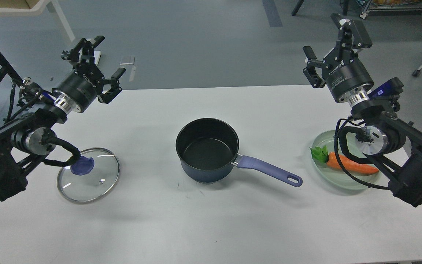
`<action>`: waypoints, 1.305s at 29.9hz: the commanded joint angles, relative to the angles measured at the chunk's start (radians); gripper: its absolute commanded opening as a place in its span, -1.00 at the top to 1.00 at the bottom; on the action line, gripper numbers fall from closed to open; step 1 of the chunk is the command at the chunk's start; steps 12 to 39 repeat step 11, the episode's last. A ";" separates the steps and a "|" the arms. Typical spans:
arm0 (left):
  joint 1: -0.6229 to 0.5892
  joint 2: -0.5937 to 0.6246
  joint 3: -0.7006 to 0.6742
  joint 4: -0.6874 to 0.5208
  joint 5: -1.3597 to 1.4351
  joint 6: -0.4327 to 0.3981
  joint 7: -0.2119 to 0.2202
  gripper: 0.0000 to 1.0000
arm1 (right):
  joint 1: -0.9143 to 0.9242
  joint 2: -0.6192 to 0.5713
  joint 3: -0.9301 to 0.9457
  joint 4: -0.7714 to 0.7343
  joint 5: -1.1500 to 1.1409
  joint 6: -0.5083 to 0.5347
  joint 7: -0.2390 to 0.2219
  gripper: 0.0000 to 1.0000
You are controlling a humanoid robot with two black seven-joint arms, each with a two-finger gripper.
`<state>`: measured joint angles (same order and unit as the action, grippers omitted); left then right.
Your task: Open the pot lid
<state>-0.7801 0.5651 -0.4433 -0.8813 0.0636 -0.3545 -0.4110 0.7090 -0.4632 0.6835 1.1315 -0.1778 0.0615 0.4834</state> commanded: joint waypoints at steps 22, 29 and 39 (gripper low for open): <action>0.001 -0.039 -0.017 0.024 -0.008 -0.061 0.008 -0.99 | -0.014 -0.006 -0.012 -0.044 0.018 0.207 0.005 -0.99; 0.001 -0.039 -0.017 0.024 -0.008 -0.061 0.008 -0.99 | -0.014 -0.006 -0.012 -0.044 0.018 0.207 0.005 -0.99; 0.001 -0.039 -0.017 0.024 -0.008 -0.061 0.008 -0.99 | -0.014 -0.006 -0.012 -0.044 0.018 0.207 0.005 -0.99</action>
